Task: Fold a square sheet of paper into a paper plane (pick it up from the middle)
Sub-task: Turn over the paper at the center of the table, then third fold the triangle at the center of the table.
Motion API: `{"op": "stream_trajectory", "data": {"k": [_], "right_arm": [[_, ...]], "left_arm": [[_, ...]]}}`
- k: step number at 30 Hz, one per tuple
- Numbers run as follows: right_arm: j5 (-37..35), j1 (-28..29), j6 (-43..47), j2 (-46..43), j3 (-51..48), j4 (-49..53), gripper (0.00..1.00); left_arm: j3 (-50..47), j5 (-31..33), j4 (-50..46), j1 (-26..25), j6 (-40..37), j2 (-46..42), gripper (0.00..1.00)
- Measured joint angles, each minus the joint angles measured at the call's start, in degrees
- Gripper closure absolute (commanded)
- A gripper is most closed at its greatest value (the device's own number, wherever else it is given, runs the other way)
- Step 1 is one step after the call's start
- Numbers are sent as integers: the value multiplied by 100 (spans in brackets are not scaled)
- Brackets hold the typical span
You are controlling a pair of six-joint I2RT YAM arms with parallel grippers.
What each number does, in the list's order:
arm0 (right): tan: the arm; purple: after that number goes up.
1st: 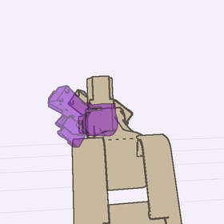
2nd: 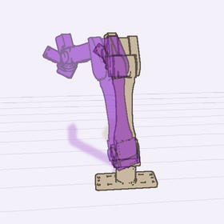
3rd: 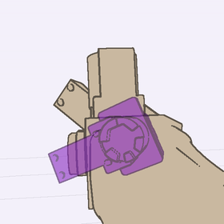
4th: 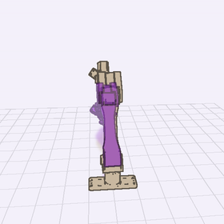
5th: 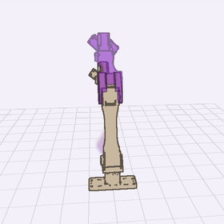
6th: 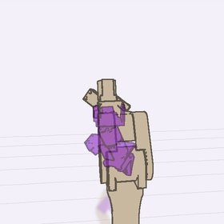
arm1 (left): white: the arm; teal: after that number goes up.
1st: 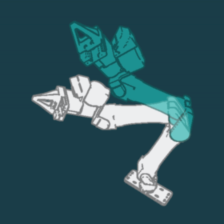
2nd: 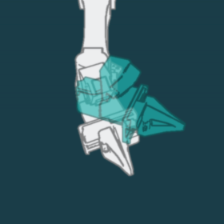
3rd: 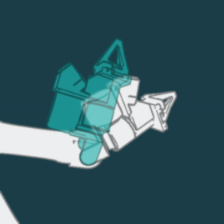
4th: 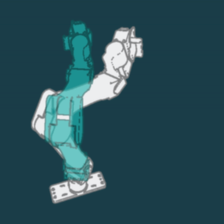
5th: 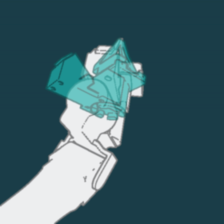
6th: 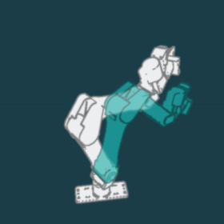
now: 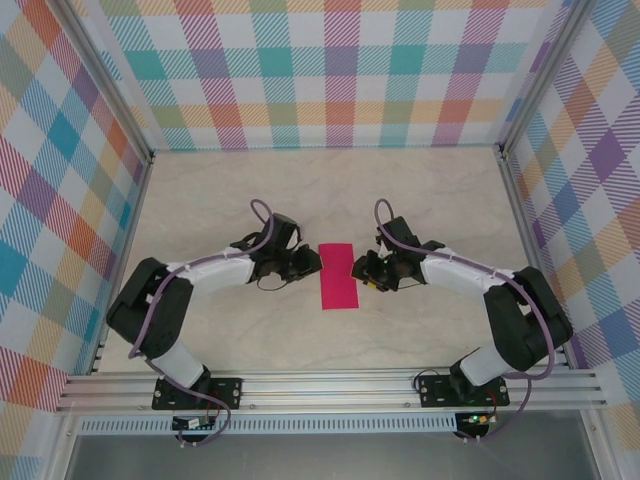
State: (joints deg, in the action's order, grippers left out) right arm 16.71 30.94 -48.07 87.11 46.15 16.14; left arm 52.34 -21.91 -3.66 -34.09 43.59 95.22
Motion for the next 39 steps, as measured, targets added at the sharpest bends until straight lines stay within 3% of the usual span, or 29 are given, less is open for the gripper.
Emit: {"op": "stream_trajectory", "data": {"k": [5, 15, 39], "right_arm": [[367, -11, 151, 328, -48, -63, 60], [549, -22, 409, 553, 37, -63, 57], [973, -116, 415, 1008, 192, -498, 54]], "left_arm": [[522, 0, 68, -31, -59, 761, 86], [953, 98, 11, -33, -304, 1412, 88], [767, 33, 284, -28, -555, 1475, 88]]}}
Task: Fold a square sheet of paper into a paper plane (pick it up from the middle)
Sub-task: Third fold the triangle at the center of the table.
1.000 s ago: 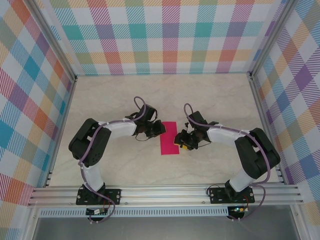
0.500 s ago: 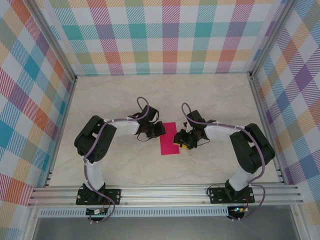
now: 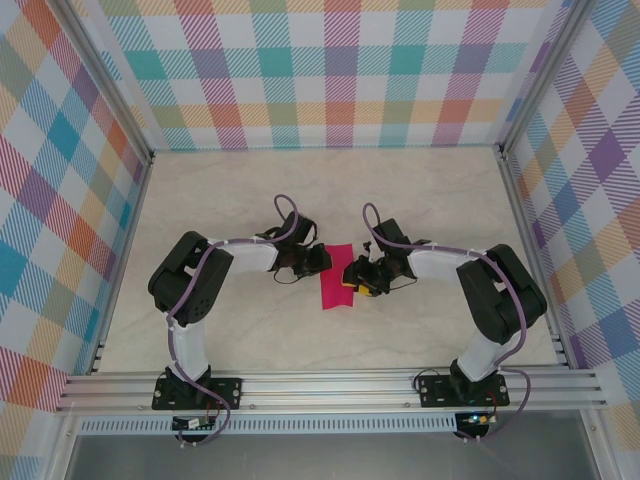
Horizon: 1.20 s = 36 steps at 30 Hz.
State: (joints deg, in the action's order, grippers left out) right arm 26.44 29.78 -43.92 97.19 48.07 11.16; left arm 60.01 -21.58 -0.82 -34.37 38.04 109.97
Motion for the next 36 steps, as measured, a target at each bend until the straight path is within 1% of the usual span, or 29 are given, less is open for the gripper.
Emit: {"op": "stream_trajectory", "data": {"k": [7, 12, 13, 16, 17, 21, 23, 28, 30, 32, 34, 36], "right_arm": [[120, -166, 59, 208, 212, -55, 51], [280, -212, 205, 404, 544, -48, 56], [297, -212, 247, 411, 584, -50, 58], [345, -243, 358, 439, 651, 20, 72], [361, -243, 402, 472, 669, 46, 75], [415, -247, 442, 629, 675, 151, 91], [455, -249, 426, 656, 669, 173, 95], [748, -249, 278, 656, 586, -103, 96], [835, -247, 142, 656, 511, -243, 96], [898, -236, -35, 656, 442, -389, 96], [933, -205, -221, 656, 400, -509, 95], [949, -162, -376, 664, 398, -614, 95]], "left_arm": [[-44, -4, 90, 0, -22, 0, 88], [-63, 0, 107, 0, -39, -11, 88], [-63, 0, 107, 0, -44, -15, 88], [-101, 0, 142, 0, -55, -35, 87], [-105, 0, 142, 0, -66, -44, 87], [-195, 7, 63, 0, -166, -177, 83], [-284, 24, -52, 0, -210, -299, 80], [-647, 186, -378, -2, -317, -916, 75], [-822, 258, -431, -4, -358, -1300, 71], [-1034, 352, -505, -15, -424, -1799, 63], [-1241, 498, -527, -87, -494, -2295, 61], [-1416, 658, -533, -271, -555, -2723, 57]]}}
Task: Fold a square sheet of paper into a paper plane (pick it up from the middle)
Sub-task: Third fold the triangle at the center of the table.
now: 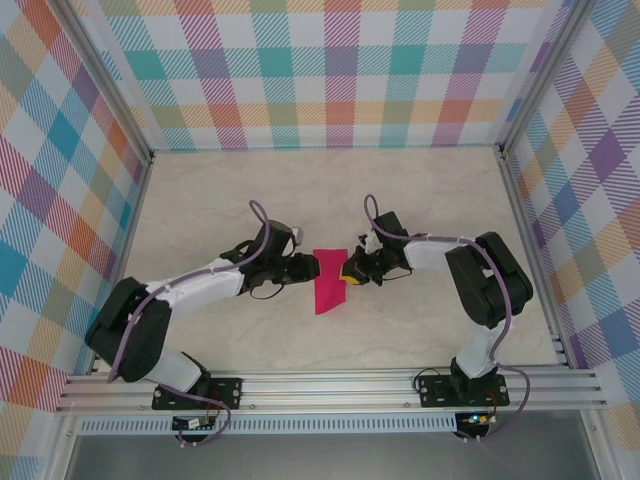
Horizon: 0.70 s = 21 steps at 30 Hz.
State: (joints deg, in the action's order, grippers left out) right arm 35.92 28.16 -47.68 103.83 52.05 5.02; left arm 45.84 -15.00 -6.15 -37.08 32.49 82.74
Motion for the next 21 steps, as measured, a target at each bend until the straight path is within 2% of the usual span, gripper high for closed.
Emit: {"op": "stream_trajectory", "data": {"k": [6, 11, 17, 21], "right_arm": [[17, 177, -173, 133, 74, -107, 95], [15, 205, -184, 190, 131, -55, 94], [15, 205, -181, 201, 160, 17, 94], [17, 205, -177, 221, 175, 44, 94]], "left_arm": [[-278, 525, -76, -848, -210, -678, 44], [-295, 1244, -164, -1676, -452, -702, 40], [79, 2164, -476, -2406, -787, 61, 39], [444, 2680, -669, -2645, -970, 584, 41]]}}
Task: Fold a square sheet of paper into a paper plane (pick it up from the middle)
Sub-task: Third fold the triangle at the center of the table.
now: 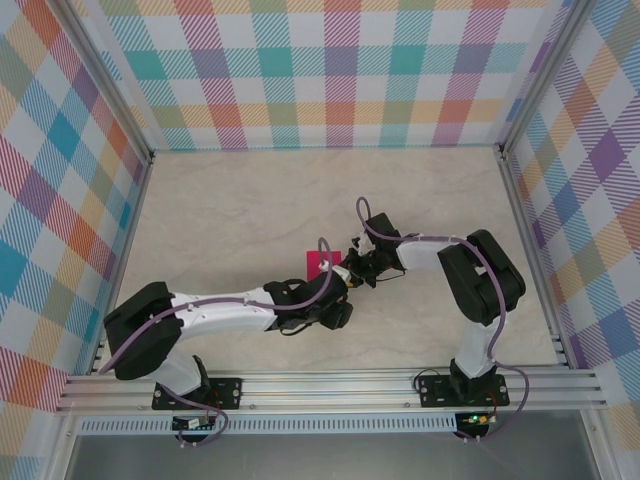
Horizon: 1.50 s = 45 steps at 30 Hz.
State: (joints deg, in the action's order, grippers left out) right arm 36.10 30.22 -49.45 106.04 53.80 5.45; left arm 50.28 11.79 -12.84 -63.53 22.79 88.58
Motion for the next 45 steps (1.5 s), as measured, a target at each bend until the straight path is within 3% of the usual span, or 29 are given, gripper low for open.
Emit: {"op": "stream_trajectory", "data": {"k": [7, 14, 20, 27, 31, 34, 39, 45], "right_arm": [[0, 0, 61, 4, 33, 98, 93], [-2, 0, 109, 44, 111, 243, 91], [-28, 0, 251, 44, 175, 417, 87], [-282, -7, 616, 39, 472, 922, 71], [-667, -50, 883, -37, 662, 1357, 68], [-975, -59, 1075, -116, 861, 1648, 71], [-1113, -61, 1292, -155, 1152, 1775, 88], [-872, -44, 1493, 190, 1674, 1851, 89]], "left_arm": [[221, 575, -284, -122, -149, 356, 53], [221, 763, -385, -122, -232, 358, 83], [219, 780, -378, -122, -299, 356, 100], [81, 553, -341, -13, -293, 197, 100], [-166, 212, -181, 216, -293, -107, 100], [-326, -105, -48, 431, -291, -306, 100], [-442, -577, 9, 654, -286, -439, 100], [-472, -1086, 98, 868, -289, -444, 100]]}}
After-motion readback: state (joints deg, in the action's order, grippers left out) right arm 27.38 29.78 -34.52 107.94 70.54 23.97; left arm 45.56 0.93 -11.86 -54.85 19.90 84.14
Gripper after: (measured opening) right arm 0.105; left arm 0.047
